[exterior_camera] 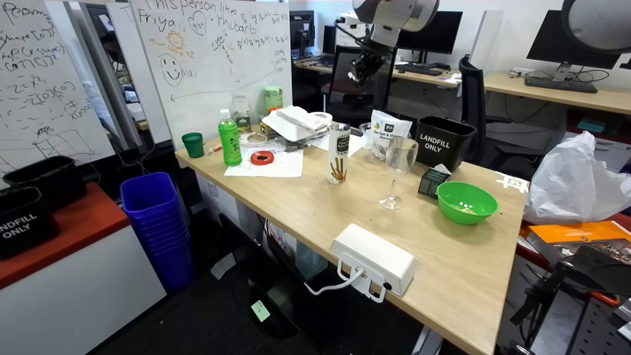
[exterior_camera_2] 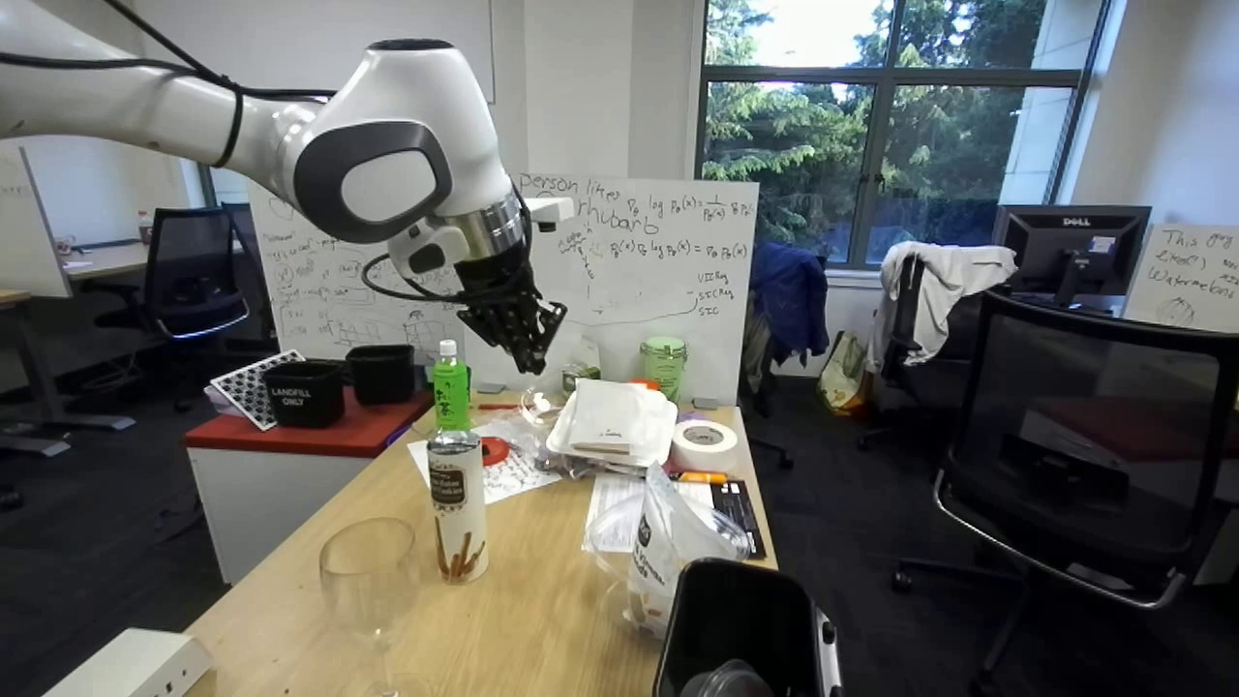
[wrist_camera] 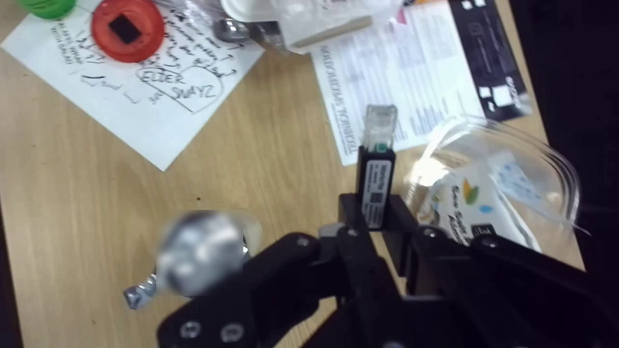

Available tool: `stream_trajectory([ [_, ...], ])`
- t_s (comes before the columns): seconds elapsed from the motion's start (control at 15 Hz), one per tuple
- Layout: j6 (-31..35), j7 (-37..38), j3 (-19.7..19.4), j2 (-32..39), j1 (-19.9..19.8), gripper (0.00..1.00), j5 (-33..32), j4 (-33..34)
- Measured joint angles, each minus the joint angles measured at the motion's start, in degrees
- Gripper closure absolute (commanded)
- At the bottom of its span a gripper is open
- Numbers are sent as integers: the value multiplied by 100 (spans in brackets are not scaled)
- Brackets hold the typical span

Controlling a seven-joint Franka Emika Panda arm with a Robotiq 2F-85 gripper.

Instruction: Pick up the black object from the table and put it in the bin

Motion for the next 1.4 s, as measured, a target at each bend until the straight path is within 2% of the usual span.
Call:
stream_trajectory([
  [0.13, -50, -4, -885, 55, 596, 96, 586, -793],
  [0.2, -99, -8, -1322, 108, 969, 84, 946, -1257],
  [0.27, -159, -10, -1678, 142, 1361, 84, 1247, -1690],
  [0.33, -166, -8, -1927, 153, 1714, 84, 1409, -2032],
  [0.47, -161, 21, -2143, 165, 2067, 84, 1482, -2292],
  [0.67, -159, 23, -2182, 194, 2060, 84, 1490, -2322],
  [0.73, -159, 23, -2184, 194, 2050, 96, 1491, -2323],
  [0.93, -182, 23, -2200, 211, 2044, 96, 1507, -2338],
  [1.07, -545, 15, -2426, 413, 1937, 96, 1862, -2431],
  [1.27, -1367, -60, -2938, 1061, 1411, 96, 2825, -2560],
  [1.4, -1645, -12, -3089, 1466, 930, 96, 3296, -2556],
])
